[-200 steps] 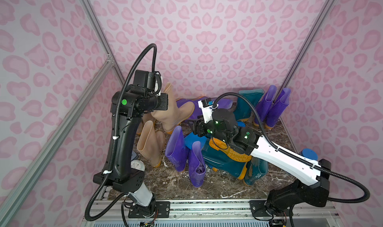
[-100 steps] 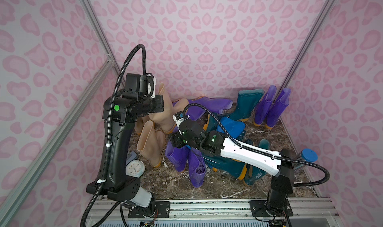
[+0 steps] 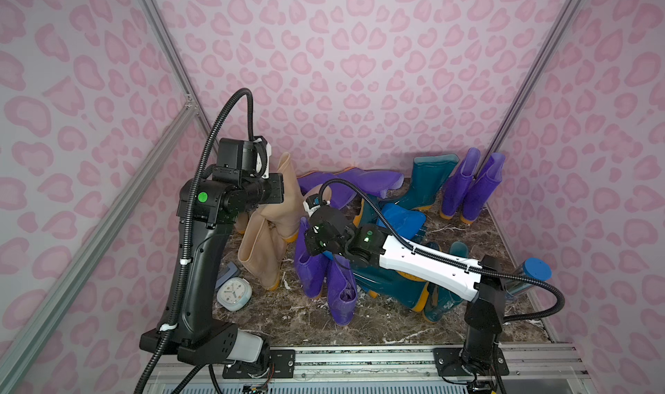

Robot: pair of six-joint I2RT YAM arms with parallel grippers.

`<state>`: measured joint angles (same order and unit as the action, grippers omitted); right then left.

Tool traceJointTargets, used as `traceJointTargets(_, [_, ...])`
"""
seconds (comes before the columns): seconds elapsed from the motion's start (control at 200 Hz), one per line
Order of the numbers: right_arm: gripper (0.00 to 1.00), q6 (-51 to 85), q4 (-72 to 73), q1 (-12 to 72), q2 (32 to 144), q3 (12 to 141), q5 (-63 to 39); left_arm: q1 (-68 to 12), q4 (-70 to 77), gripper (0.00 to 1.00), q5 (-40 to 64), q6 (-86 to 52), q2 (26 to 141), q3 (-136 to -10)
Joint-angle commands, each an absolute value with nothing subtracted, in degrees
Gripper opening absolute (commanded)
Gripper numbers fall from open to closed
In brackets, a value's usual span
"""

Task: Match and arrange rain boots in pairs
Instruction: Adjust the rain boot at the center of the board.

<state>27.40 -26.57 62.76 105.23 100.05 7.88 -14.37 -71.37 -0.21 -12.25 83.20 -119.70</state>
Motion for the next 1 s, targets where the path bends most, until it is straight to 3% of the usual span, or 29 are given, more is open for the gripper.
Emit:
traceJointTargets(0.0, [0.0,26.6,-26.1,62.0,101.9,97.3,7.4,-14.3,-63.9,0.02,1.6,-14.3,82.4,-119.1])
traceJointTargets(0.325, [0.0,23.5,-25.8,56.4,92.2,88.9,2.9,-14.3,-61.3,0.02,2.0,-20.5,74.5,-107.5])
traceJointTargets(0.77, [0.0,20.1,-27.6,53.8,90.9,88.2,-1.9,-16.8,-61.2,0.02,1.4,-27.4,65.6,-89.6])
traceJointTargets(0.995, [0.0,19.4,-26.7,53.1,91.5,88.2,-3.7,-17.8,-65.4,0.02,-1.1,-26.3,64.0,-89.5])
